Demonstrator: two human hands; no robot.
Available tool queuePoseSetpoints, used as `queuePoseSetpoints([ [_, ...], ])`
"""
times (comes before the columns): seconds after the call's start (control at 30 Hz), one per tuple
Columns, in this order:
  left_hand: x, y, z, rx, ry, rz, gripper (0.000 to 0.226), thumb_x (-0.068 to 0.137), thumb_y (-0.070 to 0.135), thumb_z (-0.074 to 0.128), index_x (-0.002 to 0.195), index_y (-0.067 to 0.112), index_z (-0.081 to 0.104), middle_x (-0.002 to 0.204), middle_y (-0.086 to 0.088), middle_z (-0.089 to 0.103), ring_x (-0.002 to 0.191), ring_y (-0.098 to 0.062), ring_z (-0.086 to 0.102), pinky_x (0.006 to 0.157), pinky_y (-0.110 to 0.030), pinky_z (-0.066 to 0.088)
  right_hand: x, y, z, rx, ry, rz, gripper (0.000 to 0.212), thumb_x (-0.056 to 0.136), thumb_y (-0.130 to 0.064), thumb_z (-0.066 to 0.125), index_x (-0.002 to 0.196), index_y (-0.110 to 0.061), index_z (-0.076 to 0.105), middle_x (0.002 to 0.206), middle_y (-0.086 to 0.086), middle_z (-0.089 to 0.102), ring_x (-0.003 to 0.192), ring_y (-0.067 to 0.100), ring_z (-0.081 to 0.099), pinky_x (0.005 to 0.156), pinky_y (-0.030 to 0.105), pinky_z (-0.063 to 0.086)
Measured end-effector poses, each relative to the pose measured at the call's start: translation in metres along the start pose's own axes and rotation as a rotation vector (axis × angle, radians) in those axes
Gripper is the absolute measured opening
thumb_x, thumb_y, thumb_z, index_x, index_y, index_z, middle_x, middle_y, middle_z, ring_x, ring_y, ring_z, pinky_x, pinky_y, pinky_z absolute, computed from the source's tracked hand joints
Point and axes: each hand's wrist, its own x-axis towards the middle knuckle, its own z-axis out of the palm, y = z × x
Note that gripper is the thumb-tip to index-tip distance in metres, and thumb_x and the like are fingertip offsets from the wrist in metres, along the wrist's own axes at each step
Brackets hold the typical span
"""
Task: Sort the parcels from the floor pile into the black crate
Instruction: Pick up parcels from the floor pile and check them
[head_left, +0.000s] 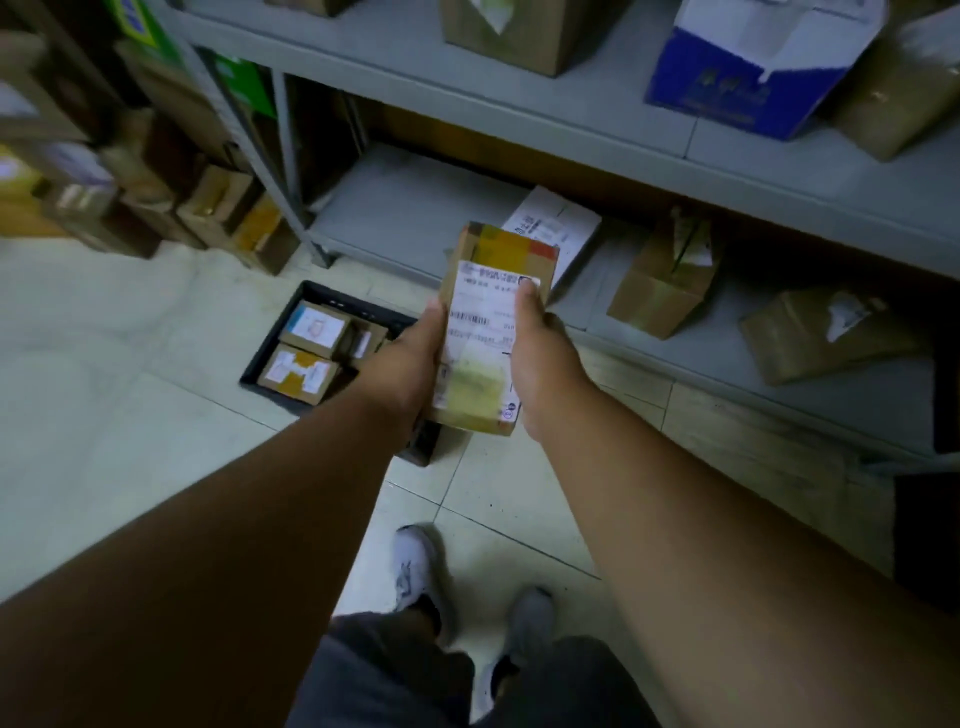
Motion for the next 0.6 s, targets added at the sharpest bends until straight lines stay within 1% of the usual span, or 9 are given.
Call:
queuePoseSetpoints([
  [0.07,-0.012,0.004,-0.017,-0.058,-0.021,0.044,0.054,0.075,0.082,0.046,0.099,0.042,0.072,0.105,0.001,0.074,0.095,-0.023,0.072,0.08,-0.041,0.058,-0.009,-0.014,0.013,-0.031,0.001,-0.062,0.06,0.094,-0.07,0.023,0.125,-0.023,0.043,0.119,0.01,0.063,0.101,0.033,0.062,0.091,0.052,0.052],
  [0.13,-0.016,0.003,-0.028,-0.08,-0.056,0.055,0.062,0.064,0.081,0.062,0.112,0.042,0.067,0.11,0.001,0.073,0.098,-0.024,0.071,0.081,-0.043,0.057,-0.012,-0.019,0.023,-0.055,0.006,-0.084,0.056,0.096,-0.066,0.023,0.126,-0.023,0.042,0.11,0.008,0.063,0.095,0.029,0.063,0.088,0.049,0.053],
  [0.2,-0.017,0.003,-0.049,-0.052,-0.047,0.075,0.066,0.06,0.074,0.07,0.119,0.045,0.061,0.109,0.003,0.073,0.095,-0.021,0.071,0.075,-0.039,0.059,-0.011,-0.022,0.042,-0.074,-0.005,-0.09,0.049,0.097,-0.064,0.023,0.119,-0.025,0.043,0.103,0.005,0.063,0.09,0.028,0.064,0.085,0.048,0.054],
  [0.3,-0.002,0.007,-0.091,0.031,0.068,0.089,0.062,0.071,0.074,0.063,0.124,0.042,0.058,0.11,0.003,0.072,0.093,-0.019,0.071,0.076,-0.038,0.06,0.003,-0.027,0.084,-0.111,0.019,-0.089,0.04,0.098,-0.06,0.025,0.108,-0.025,0.041,0.1,0.005,0.064,0.085,0.026,0.064,0.078,0.043,0.056],
  [0.37,0.014,0.013,-0.123,0.087,0.096,0.101,0.055,0.079,0.072,0.054,0.125,0.041,0.058,0.108,0.005,0.072,0.093,-0.018,0.071,0.079,-0.037,0.059,0.017,-0.032,0.118,-0.153,0.04,-0.087,0.043,0.099,-0.06,0.025,0.109,-0.022,0.044,0.09,0.0,0.06,0.077,0.02,0.06,0.064,0.032,0.049],
  [0.4,0.024,0.015,-0.141,0.122,0.099,0.104,0.052,0.084,0.069,0.05,0.125,0.04,0.058,0.108,0.006,0.071,0.094,-0.017,0.069,0.08,-0.036,0.058,0.025,-0.035,0.136,-0.168,0.052,-0.086,0.044,0.099,-0.06,0.027,0.11,-0.021,0.045,0.089,0.0,0.059,0.075,0.019,0.058,0.061,0.03,0.045],
  [0.5,0.059,0.027,-0.195,0.224,0.128,0.075,0.041,0.094,0.056,0.043,0.127,0.036,0.058,0.108,0.006,0.069,0.095,-0.016,0.065,0.076,-0.03,0.054,0.05,-0.045,0.195,-0.197,0.11,-0.077,0.04,0.099,-0.055,0.034,0.109,-0.02,0.048,0.088,0.0,0.058,0.074,0.016,0.057,0.059,0.027,0.04],
  [0.53,0.072,0.034,-0.215,0.254,0.123,0.058,0.037,0.097,0.049,0.044,0.127,0.034,0.059,0.107,0.004,0.068,0.095,-0.018,0.064,0.078,-0.033,0.054,0.059,-0.05,0.215,-0.189,0.124,-0.071,0.036,0.099,-0.053,0.036,0.108,-0.019,0.048,0.088,0.001,0.059,0.073,0.015,0.057,0.058,0.026,0.04],
  [0.6,0.094,0.05,-0.256,0.339,0.082,0.044,0.032,0.097,0.04,0.046,0.124,0.031,0.06,0.105,-0.002,0.069,0.095,-0.025,0.065,0.084,-0.043,0.056,0.072,-0.064,0.255,-0.183,0.136,-0.046,0.033,0.099,-0.049,0.04,0.107,-0.019,0.051,0.093,0.006,0.063,0.077,0.021,0.06,0.066,0.03,0.048],
])
